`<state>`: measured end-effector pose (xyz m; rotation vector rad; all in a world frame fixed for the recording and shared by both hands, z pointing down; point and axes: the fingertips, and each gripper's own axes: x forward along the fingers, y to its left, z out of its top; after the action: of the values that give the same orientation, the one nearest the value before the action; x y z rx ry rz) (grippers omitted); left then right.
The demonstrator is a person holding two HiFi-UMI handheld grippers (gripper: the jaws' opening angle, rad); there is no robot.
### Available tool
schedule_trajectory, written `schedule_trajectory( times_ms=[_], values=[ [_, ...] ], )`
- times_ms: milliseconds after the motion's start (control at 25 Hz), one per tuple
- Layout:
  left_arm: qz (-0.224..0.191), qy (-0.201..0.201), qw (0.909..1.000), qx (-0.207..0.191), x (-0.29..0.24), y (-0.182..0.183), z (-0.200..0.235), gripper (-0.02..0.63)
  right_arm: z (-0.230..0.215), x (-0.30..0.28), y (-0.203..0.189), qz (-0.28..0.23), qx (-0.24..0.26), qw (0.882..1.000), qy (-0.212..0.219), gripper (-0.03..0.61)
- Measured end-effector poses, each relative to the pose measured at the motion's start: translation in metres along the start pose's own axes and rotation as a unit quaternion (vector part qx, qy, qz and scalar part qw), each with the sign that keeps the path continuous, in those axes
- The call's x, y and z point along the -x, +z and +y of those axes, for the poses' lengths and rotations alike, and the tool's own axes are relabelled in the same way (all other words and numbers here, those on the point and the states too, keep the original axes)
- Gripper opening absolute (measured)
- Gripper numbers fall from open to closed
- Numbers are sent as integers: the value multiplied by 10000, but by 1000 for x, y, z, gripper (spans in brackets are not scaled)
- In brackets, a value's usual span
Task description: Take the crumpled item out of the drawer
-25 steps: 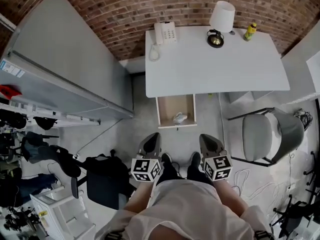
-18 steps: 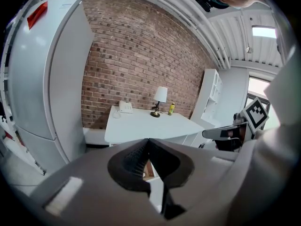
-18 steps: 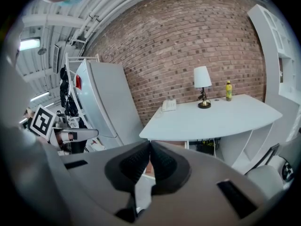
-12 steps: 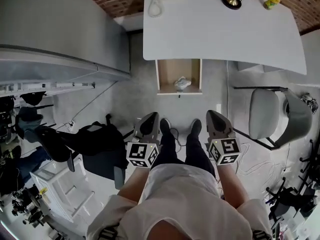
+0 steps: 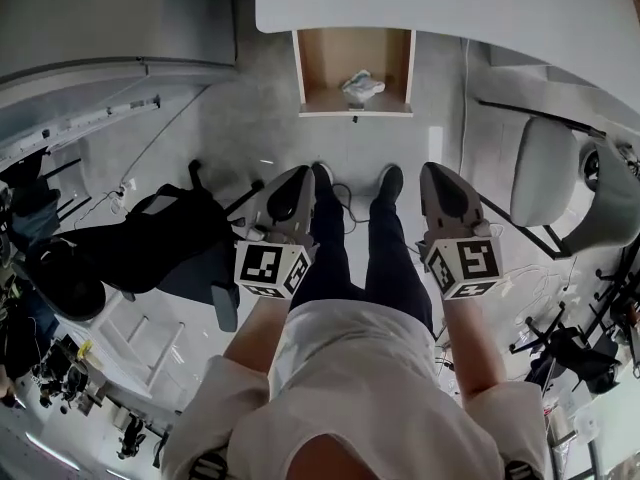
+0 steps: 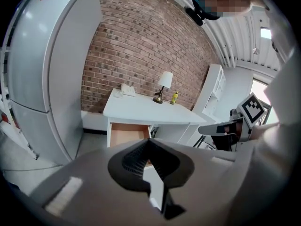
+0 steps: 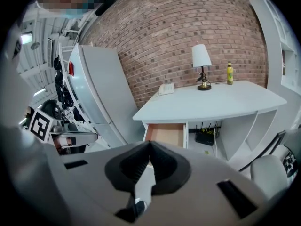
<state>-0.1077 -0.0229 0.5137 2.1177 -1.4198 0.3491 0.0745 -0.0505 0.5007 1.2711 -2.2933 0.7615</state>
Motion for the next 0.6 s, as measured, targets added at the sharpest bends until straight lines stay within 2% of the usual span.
schedule_trajectory(
  times_ms=[400,600],
  values=[
    [229,100,9995,197,-16,-55,27,9,4,-43,-49,324,22,9993,160,8],
    [371,28,9989,282,-27,-78,31,9,-4,-60,-69,398,30,9992,97,8]
  ],
)
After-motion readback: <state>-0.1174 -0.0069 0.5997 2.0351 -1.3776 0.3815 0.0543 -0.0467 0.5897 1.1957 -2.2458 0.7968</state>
